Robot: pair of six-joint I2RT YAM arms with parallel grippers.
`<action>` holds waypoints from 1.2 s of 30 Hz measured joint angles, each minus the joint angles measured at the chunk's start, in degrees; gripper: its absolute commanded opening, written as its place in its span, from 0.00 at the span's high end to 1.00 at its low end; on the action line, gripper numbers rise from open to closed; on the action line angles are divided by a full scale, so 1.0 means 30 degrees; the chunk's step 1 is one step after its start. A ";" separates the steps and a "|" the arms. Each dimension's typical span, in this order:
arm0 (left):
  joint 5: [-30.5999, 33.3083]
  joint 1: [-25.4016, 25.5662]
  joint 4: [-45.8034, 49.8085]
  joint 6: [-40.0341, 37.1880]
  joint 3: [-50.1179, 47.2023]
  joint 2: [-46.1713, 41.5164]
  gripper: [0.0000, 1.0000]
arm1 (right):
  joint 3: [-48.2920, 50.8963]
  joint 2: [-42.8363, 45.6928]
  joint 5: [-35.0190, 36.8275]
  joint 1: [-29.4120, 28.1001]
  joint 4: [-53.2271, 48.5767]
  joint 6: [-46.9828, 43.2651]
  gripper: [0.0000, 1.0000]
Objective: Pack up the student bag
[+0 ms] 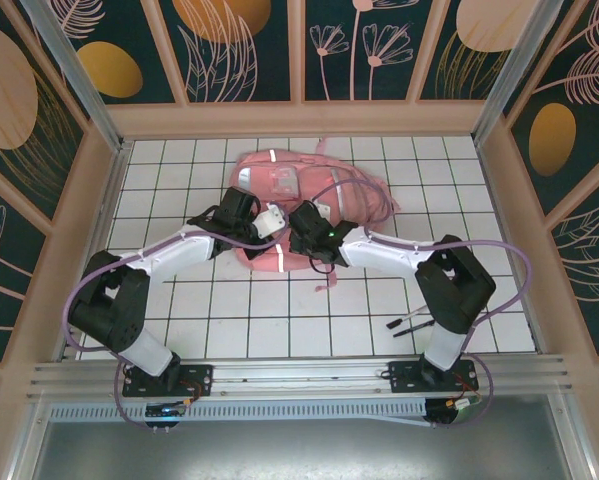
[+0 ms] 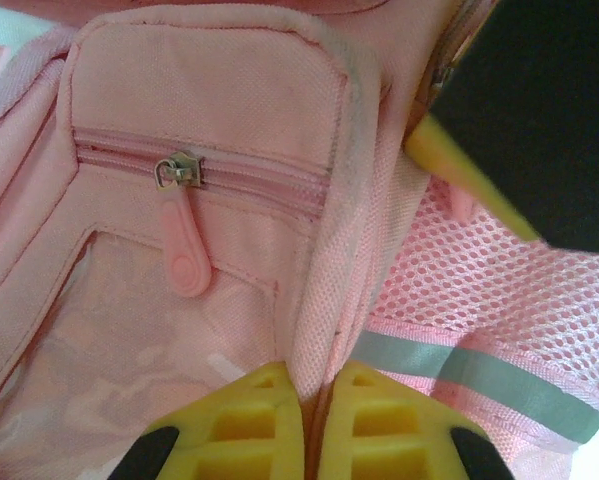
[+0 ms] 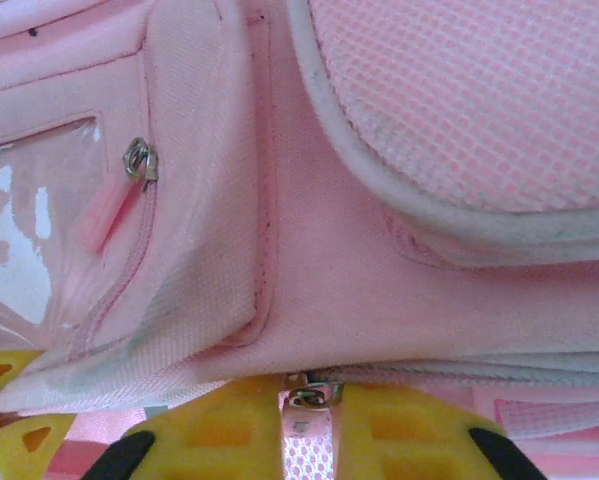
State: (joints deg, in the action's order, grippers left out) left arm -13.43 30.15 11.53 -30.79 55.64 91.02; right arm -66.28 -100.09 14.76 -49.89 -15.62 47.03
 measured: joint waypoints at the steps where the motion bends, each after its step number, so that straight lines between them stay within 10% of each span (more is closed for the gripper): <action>1: 0.0095 0.0007 -0.0087 -0.0044 -0.0102 -0.0029 1.00 | -0.0044 0.0000 0.0087 -0.0015 -0.0124 0.0102 0.97; 28: -0.0393 -0.4022 -0.1836 -0.4160 -0.1151 -0.0605 0.93 | 0.6470 0.6477 -0.6557 0.5282 0.0109 -0.6433 1.00; 30: -0.0481 -0.4146 -0.1719 -0.3985 -0.0393 -0.0168 0.91 | 0.6433 0.6433 -0.7300 0.5085 0.0277 -0.6608 0.80; 36: -0.1778 -0.4211 -0.1464 -0.3002 0.0576 -0.0670 0.45 | 0.4743 0.5268 -0.7817 0.4532 0.0233 -0.5559 0.55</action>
State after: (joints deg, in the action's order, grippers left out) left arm -18.76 17.52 7.14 -39.79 57.36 89.01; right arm -52.05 -84.29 -8.69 -36.29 -14.92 30.35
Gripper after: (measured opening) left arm 0.475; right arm 0.430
